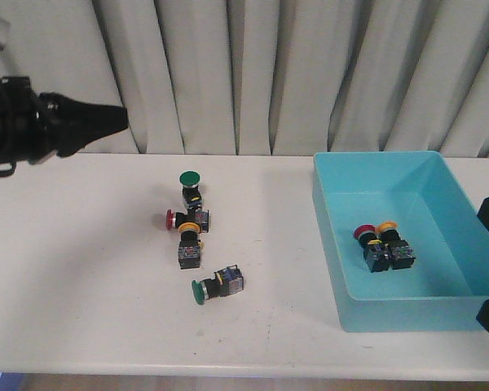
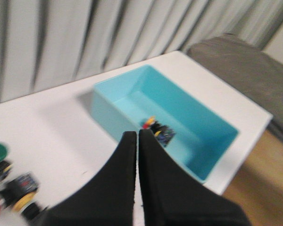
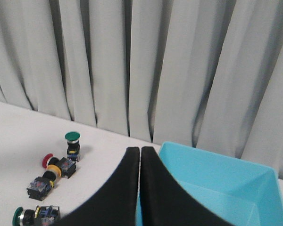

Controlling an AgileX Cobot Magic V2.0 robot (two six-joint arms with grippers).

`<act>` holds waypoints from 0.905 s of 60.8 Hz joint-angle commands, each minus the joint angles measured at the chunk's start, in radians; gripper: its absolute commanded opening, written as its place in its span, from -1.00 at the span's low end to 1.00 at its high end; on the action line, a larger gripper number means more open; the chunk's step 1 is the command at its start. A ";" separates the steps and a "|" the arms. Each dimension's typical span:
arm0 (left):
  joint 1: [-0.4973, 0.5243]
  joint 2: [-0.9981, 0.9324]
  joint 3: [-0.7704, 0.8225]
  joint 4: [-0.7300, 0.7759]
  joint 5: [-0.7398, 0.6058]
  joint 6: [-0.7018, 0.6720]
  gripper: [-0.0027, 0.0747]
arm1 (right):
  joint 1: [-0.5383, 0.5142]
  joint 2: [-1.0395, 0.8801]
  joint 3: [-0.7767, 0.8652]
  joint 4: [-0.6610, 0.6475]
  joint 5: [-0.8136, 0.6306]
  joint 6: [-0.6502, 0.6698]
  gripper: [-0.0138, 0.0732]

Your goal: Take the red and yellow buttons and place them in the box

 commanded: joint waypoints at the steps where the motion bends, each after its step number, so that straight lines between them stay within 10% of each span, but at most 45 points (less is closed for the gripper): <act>1: 0.000 -0.125 0.088 0.006 0.114 0.043 -0.95 | -0.003 0.001 -0.021 0.027 0.016 0.001 -0.70; 55: -0.005 -0.304 0.300 0.006 0.115 0.033 -0.95 | -0.003 0.001 -0.021 0.027 0.025 0.000 -0.70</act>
